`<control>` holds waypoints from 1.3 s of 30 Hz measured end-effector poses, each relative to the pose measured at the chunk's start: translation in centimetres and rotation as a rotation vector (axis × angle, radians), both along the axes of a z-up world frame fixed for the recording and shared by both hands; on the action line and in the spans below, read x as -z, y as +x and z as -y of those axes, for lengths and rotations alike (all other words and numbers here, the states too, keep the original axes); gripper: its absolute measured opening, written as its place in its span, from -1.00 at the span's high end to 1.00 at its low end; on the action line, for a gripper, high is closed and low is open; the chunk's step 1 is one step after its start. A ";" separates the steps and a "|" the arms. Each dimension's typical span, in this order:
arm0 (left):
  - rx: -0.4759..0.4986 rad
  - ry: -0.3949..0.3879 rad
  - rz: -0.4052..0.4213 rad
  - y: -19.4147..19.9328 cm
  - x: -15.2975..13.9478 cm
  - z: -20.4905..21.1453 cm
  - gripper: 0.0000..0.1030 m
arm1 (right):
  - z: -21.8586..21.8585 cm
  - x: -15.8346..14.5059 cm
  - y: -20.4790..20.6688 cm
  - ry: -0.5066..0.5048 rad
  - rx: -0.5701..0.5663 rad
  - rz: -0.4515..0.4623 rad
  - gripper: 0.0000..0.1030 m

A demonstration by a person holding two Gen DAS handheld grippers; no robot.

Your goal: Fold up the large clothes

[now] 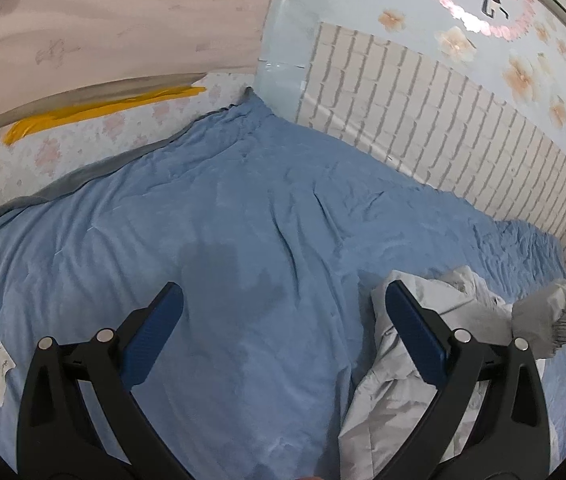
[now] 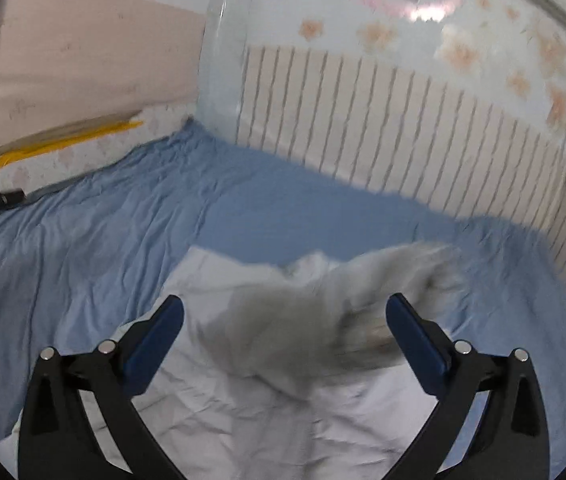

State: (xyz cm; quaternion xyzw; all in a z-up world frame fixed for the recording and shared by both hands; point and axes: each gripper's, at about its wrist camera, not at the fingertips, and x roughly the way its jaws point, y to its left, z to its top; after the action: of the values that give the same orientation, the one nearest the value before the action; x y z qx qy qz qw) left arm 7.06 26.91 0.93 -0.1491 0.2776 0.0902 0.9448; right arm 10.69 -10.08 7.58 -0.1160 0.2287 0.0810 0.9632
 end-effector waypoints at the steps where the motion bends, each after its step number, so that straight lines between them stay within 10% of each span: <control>1: 0.007 0.001 0.001 0.0 0.0 0.5 -0.94 | 0.9 -0.7 -0.4 0.006 0.012 0.011 -0.96; 11: 0.170 0.003 -0.012 -0.8 1.5 8.3 -0.94 | 17.5 3.3 -5.0 0.159 0.329 -0.039 -0.96; 16: 0.302 0.051 -0.058 -0.7 3.2 14.7 -0.94 | 23.5 3.0 -3.5 0.489 0.403 -0.050 -0.96; 24: 0.391 0.170 -0.181 4.6 4.1 21.6 -0.94 | 24.3 8.1 -1.2 0.598 0.429 -0.126 -0.96; 34: 0.379 -0.008 -0.372 15.1 10.8 22.6 -0.93 | 24.1 8.2 -1.4 0.587 0.387 -0.151 -0.96; 36: 0.389 -0.063 -0.358 15.9 11.2 22.7 -0.54 | 23.9 8.5 -0.9 0.579 0.384 -0.161 -0.96; 37: 0.414 -0.084 -0.356 16.2 11.3 23.0 -0.02 | 23.8 8.6 -0.7 0.576 0.381 -0.168 -0.96; 39: 0.409 -0.026 -0.347 16.2 11.1 24.1 0.12 | 23.4 8.8 -0.3 0.565 0.373 -0.176 -0.96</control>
State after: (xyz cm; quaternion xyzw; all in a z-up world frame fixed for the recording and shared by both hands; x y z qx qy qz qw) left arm 23.22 2.83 -10.15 -0.0844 0.4611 -0.0821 0.8795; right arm 10.36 -33.49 -1.27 0.2063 0.2968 -0.0264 0.9320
